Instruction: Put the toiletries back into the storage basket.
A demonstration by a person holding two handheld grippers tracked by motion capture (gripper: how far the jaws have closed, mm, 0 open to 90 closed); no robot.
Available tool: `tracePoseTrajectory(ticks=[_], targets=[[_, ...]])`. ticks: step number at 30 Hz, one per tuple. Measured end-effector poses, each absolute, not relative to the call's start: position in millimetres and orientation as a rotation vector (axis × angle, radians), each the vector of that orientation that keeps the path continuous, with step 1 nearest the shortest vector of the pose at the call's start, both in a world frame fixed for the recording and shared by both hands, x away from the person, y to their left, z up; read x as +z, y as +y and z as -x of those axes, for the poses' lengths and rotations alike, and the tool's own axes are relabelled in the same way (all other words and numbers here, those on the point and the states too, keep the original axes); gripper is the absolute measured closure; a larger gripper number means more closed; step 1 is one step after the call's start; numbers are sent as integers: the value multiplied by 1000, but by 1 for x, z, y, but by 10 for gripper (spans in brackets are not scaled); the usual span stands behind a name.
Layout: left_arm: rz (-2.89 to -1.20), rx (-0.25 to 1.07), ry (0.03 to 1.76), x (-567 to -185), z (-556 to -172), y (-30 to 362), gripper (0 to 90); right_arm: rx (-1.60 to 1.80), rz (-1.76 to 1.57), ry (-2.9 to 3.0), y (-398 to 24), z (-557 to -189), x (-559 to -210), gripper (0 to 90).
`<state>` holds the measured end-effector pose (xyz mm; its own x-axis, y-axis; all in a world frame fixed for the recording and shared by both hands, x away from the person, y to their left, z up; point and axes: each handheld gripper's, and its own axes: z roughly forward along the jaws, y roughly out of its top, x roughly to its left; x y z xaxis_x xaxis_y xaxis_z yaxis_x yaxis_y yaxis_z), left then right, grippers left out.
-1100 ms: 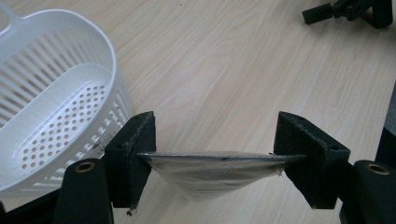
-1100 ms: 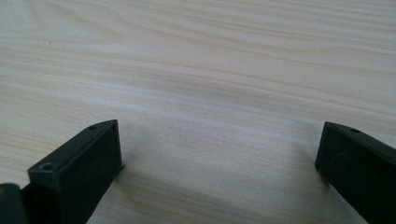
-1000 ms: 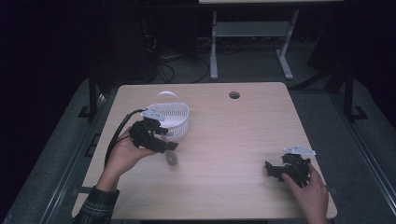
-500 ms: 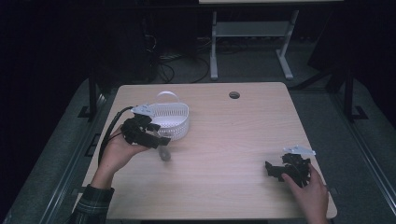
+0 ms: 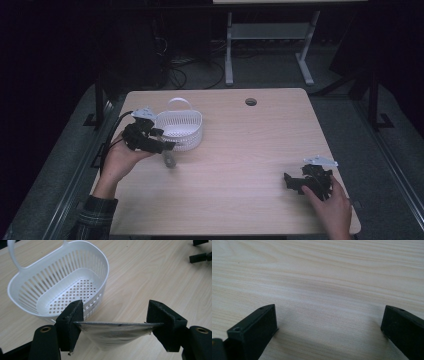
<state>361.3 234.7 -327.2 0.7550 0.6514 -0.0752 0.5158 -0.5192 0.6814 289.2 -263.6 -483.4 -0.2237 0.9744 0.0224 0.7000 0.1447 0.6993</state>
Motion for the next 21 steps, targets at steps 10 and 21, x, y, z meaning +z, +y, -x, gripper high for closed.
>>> tracePoseTrajectory(ticks=[10,21], targets=[[-2222,264,897,-321,-366,242,295,833,-1601,1988,-263,-289,-483,0],[-2210,296,904,-307,-368,249,295,832,-1600,1989,-264,-289,-483,0]])
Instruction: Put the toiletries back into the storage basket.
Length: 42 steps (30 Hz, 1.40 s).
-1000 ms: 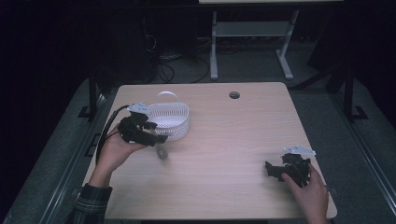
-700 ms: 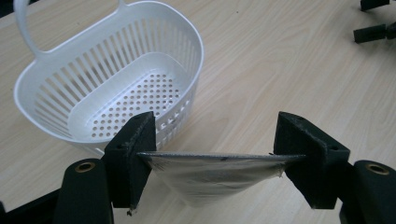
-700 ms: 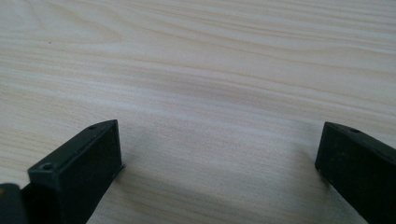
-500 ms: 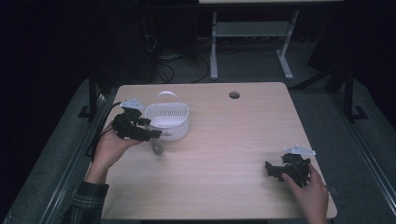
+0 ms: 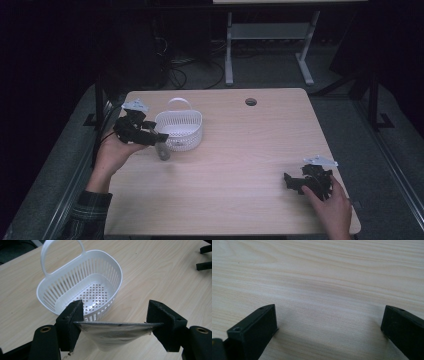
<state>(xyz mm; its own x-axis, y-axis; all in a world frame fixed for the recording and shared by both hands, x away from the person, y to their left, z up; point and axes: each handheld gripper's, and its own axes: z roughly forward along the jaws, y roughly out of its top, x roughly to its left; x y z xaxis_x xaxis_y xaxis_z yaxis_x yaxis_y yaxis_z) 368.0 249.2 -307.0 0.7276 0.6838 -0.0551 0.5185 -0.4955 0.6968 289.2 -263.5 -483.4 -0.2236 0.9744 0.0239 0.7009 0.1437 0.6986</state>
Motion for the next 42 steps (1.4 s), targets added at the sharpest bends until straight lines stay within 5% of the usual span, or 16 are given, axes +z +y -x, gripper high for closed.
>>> tracePoseTrajectory(ticks=[42], targets=[[-2137,359,909,-253,-387,256,295,832,-1600,1989,-264,-289,-483,0]])
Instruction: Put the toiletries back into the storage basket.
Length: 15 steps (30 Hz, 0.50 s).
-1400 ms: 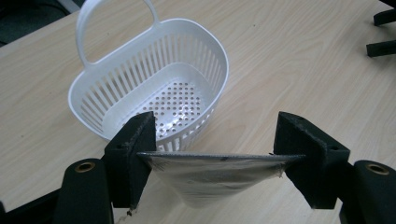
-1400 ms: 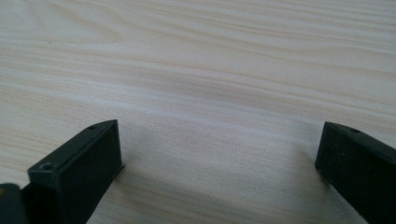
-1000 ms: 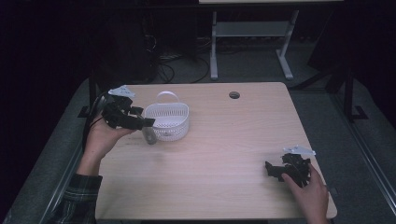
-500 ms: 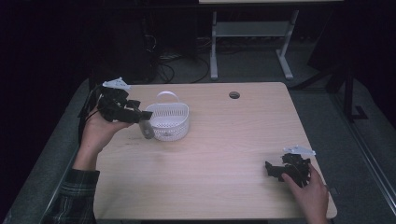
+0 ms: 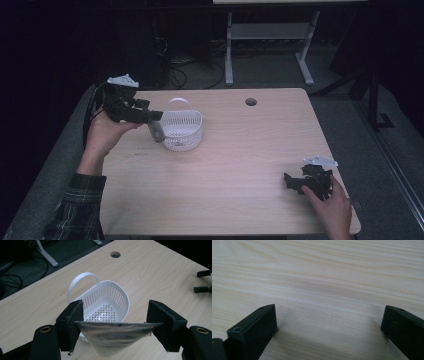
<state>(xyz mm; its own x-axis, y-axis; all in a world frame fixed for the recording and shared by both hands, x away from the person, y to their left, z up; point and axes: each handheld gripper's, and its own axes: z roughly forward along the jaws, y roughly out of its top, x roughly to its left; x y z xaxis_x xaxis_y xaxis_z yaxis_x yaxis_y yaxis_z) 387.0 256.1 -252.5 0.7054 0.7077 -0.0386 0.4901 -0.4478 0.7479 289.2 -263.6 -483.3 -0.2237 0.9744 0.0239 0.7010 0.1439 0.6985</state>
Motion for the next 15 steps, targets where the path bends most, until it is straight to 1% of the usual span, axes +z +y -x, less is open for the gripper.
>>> tracePoseTrajectory(ticks=[6,15], targets=[[-2129,370,912,-247,-395,255,295,834,-1600,1988,-264,-289,-483,0],[-2103,392,922,-252,-410,258,295,833,-1600,1989,-264,-289,-483,0]])
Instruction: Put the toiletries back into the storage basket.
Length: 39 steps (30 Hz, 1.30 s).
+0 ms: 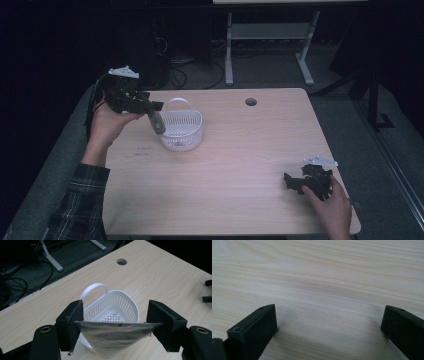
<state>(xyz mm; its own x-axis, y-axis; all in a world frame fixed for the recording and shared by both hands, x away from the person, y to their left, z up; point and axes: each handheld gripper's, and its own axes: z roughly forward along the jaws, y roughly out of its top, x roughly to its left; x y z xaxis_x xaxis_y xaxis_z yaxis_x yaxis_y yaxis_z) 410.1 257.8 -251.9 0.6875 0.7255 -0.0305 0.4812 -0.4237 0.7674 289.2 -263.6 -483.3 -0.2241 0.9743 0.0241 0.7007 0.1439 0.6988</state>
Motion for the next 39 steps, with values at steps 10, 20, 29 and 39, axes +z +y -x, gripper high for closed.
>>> tracePoseTrajectory(ticks=[10,20,29,39], targets=[[-2104,418,904,-260,-419,258,295,832,-1600,1989,-264,-289,-483,0],[-2090,434,881,-264,-421,252,295,833,-1600,1989,-264,-289,-483,0],[-2089,427,875,-272,-425,246,295,832,-1600,1988,-264,-289,-483,0],[-2109,414,873,-285,-429,239,295,832,-1601,1988,-264,-289,-483,0]])
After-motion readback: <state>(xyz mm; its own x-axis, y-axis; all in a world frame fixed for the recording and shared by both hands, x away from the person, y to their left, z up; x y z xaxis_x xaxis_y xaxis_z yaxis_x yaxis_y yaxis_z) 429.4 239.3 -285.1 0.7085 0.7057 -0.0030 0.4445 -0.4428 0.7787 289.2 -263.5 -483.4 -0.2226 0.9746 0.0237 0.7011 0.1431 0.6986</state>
